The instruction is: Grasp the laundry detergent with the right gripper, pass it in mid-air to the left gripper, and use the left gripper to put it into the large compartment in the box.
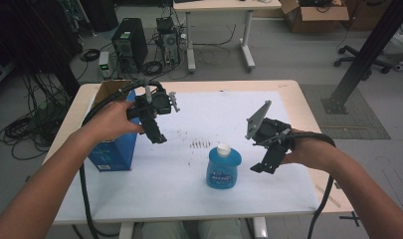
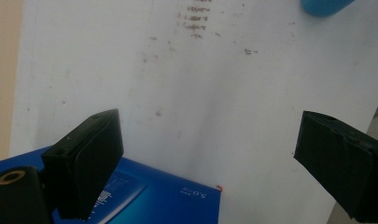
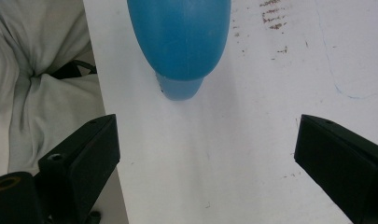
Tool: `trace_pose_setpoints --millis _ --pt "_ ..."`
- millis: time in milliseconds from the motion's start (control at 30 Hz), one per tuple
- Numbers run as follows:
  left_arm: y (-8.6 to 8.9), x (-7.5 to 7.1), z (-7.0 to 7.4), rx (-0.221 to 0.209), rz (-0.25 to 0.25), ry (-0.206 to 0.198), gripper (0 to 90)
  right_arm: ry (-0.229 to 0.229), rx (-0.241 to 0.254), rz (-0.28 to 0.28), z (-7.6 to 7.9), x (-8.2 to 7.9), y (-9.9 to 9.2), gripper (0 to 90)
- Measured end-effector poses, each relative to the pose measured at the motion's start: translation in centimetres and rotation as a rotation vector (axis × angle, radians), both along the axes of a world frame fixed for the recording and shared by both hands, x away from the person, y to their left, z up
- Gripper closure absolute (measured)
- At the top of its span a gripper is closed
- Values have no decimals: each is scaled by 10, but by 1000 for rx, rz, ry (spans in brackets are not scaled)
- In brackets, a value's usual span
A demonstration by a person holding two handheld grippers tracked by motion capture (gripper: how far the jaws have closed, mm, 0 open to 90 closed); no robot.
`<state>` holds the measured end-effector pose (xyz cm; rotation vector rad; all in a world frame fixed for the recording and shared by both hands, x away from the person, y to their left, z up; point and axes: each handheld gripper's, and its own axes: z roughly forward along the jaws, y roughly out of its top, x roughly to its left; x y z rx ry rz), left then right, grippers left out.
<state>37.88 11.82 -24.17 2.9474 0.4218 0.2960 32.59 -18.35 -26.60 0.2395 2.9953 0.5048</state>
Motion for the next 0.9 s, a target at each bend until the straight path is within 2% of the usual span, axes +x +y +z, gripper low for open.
trace_pose_setpoints --millis 900 --pt "-1 0 1 -1 8 -11 78 -18 33 7 -5 0 -6 64"
